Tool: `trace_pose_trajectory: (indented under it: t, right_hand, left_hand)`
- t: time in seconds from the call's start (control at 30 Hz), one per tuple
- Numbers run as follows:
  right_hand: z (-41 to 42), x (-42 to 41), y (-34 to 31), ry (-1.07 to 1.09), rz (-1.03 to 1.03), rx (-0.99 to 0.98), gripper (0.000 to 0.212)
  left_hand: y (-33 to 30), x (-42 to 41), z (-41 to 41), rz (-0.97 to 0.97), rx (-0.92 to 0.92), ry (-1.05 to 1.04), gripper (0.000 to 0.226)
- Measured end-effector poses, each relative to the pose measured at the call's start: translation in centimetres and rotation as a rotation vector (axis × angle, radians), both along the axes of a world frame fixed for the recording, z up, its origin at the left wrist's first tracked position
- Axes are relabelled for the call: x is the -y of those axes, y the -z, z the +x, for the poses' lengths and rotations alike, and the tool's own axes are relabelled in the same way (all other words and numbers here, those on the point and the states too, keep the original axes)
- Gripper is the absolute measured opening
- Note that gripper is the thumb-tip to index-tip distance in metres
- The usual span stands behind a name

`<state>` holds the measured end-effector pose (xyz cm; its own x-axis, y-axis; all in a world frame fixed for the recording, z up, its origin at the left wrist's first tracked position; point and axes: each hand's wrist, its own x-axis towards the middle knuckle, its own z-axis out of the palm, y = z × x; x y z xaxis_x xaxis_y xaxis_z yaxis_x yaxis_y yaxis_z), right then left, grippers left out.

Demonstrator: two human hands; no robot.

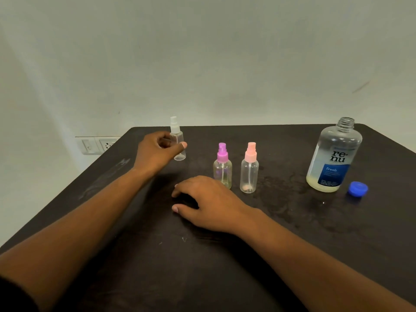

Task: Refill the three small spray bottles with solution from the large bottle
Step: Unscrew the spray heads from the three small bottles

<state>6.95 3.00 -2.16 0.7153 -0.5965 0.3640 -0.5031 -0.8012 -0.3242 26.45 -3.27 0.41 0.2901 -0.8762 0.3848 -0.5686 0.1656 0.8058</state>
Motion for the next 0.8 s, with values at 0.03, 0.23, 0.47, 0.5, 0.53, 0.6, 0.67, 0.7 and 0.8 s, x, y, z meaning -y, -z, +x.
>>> trace_pose_trajectory:
  t: [0.03, 0.23, 0.47, 0.5, 0.53, 0.6, 0.67, 0.7, 0.8]
  right_hand:
    - [0.0, 0.0, 0.0, 0.002, 0.009, -0.003, 0.033]
    - [-0.2, -0.2, 0.0, 0.008, 0.033, -0.027, 0.035]
    - [-0.3, -0.3, -0.1, 0.008, 0.026, -0.030, 0.030]
    - [-0.4, -0.2, -0.1, 0.008, 0.027, -0.024, 0.028]
    - [-0.5, -0.2, -0.1, 0.012, 0.032, -0.018, 0.027]
    - [-0.7, -0.1, -0.1, 0.016, 0.037, -0.007, 0.024]
    - [-0.7, -0.1, -0.1, 0.015, 0.032, 0.002, 0.022]
    - [-0.7, -0.1, 0.0, 0.014, 0.030, 0.007, 0.021]
    - [-0.7, -0.2, -0.1, 0.011, 0.023, 0.011, 0.018]
  left_hand:
    - [0.0, -0.8, 0.3, 0.012, -0.009, 0.019, 0.028]
    - [0.8, -4.6, 1.9, 0.072, -0.028, 0.095, 0.019]
    - [1.3, -7.0, 1.2, 0.052, -0.037, 0.085, 0.020]
    - [1.5, -7.0, 1.2, 0.048, -0.038, 0.087, 0.021]
    - [1.7, -7.1, 1.1, 0.043, -0.044, 0.087, 0.023]
    - [2.0, -7.2, 1.1, 0.035, -0.054, 0.084, 0.021]
    - [2.1, -7.3, 1.0, 0.027, -0.039, 0.082, 0.018]
    - [2.2, -7.3, 0.9, 0.023, -0.029, 0.082, 0.018]
    - [2.1, -7.4, 0.9, 0.019, -0.010, 0.089, 0.020]
